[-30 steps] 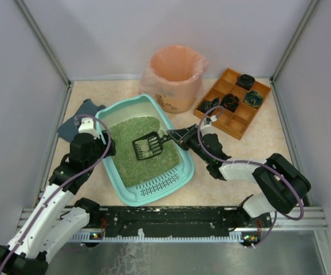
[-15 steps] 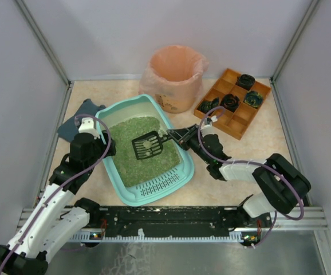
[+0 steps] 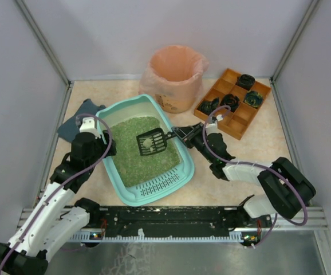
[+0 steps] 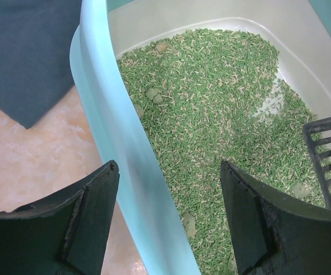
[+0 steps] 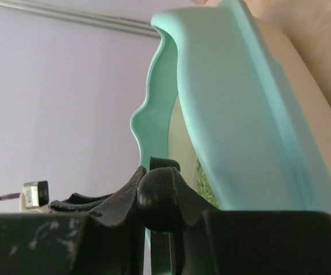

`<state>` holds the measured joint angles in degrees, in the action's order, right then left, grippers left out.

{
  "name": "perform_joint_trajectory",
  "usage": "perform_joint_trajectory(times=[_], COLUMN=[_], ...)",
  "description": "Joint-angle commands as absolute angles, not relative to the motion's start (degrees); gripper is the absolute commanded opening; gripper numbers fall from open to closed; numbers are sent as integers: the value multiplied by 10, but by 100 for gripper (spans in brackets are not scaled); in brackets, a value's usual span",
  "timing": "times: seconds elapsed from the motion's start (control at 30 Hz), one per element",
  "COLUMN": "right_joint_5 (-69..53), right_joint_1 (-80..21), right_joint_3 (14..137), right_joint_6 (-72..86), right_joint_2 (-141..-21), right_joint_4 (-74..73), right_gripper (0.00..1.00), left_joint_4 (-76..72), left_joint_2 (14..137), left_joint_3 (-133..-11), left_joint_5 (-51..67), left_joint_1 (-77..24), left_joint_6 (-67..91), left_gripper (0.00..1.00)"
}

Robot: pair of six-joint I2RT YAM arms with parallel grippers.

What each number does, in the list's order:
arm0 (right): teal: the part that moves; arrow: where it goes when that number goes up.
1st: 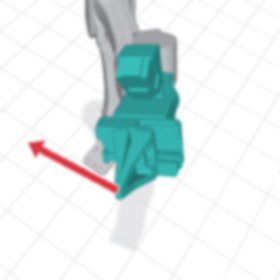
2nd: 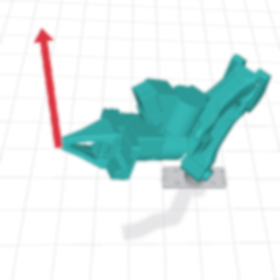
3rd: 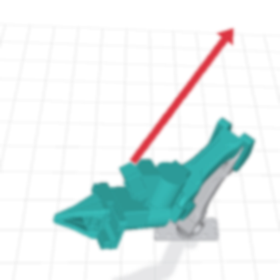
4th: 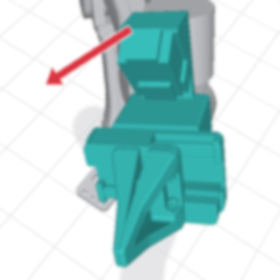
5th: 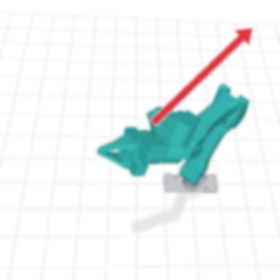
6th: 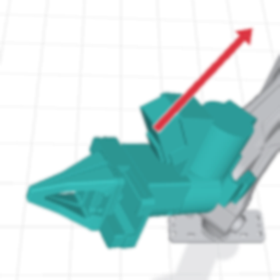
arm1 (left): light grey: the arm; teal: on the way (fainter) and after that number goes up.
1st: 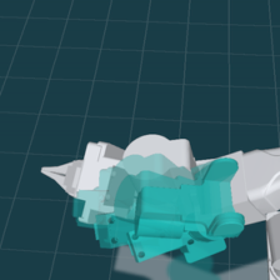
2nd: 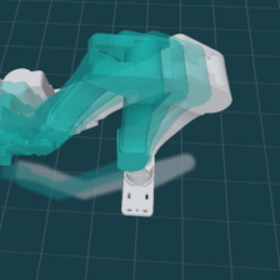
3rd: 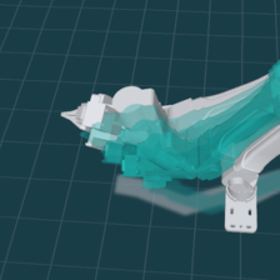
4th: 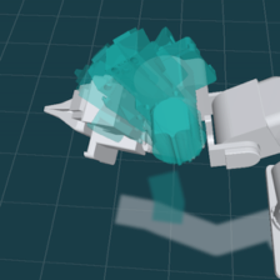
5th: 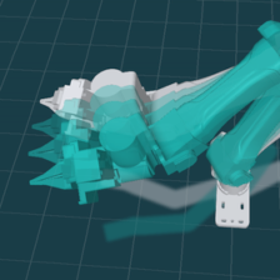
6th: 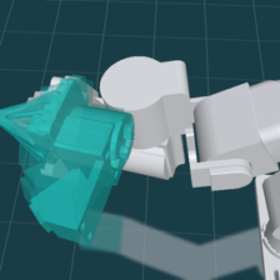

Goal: Clean the litter box

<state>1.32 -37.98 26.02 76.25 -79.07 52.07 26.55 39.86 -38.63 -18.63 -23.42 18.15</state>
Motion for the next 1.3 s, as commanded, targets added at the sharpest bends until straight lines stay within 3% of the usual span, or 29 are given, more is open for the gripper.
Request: perform_joint_trajectory(times=[0.0,0.17,0.33,0.5,0.63,0.8,0.93,1.1,1.27], right_joint_5=[-5,42,-3,43,1,49,9,60,19], right_joint_1=[-413,-373,-419,-393,-424,-381,-423,-413,-440], right_joint_3=[320,245,319,260,332,270,326,263,320], right_joint_6=[726,779,728,779,727,775,738,787,749], right_joint_2=[-789,-768,-788,-777,-802,-776,-797,-792,-809], right_joint_4=[521,567,522,553,504,536,506,545,521], right_gripper=[0,0,0,0,0,0,0,0,0], left_joint_4=[259,271,266,270,266,271,265,273,268], left_joint_2=[403,423,427,427,431,435,435,437,436], left_joint_3=[-385,-391,-390,-390,-390,-391,-389,-392,-390], left_joint_5=[-196,-201,-196,-201,-195,-195,-191,-196,-192], left_joint_1=[-235,-235,-235,-235,-236,-235,-235,-235,-235], left_joint_6=[181,189,184,189,184,188,183,189,184], left_gripper=[77,78,78,78,78,78,78,78,78])
